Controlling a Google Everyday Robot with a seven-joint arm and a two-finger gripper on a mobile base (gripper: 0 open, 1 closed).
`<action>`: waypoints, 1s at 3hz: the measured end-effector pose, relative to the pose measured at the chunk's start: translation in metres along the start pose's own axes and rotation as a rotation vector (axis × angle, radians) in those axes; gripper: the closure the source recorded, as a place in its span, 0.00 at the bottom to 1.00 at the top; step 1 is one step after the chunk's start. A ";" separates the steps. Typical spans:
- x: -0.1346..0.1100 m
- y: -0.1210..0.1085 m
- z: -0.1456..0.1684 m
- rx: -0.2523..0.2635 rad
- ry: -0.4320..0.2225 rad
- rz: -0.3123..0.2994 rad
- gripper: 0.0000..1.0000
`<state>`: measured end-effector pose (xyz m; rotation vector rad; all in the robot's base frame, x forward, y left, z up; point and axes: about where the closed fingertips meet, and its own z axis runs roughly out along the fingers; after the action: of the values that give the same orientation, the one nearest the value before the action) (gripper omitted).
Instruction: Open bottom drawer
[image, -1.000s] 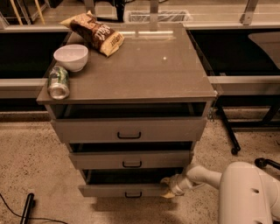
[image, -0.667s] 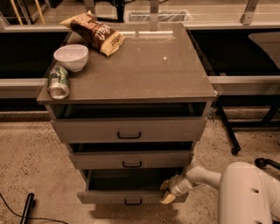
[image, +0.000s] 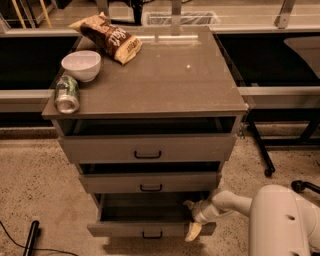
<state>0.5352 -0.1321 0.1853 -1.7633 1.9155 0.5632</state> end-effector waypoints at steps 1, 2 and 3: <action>0.000 0.001 0.001 -0.005 0.000 0.000 0.00; -0.003 0.025 0.008 -0.045 0.024 -0.012 0.06; -0.009 0.064 0.012 -0.095 0.053 -0.034 0.24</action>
Offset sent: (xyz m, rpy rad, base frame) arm -0.0713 0.0233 -0.0097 -0.0751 0.0873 0.1051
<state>0.4731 -0.1127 0.1800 -1.8843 1.9189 0.6108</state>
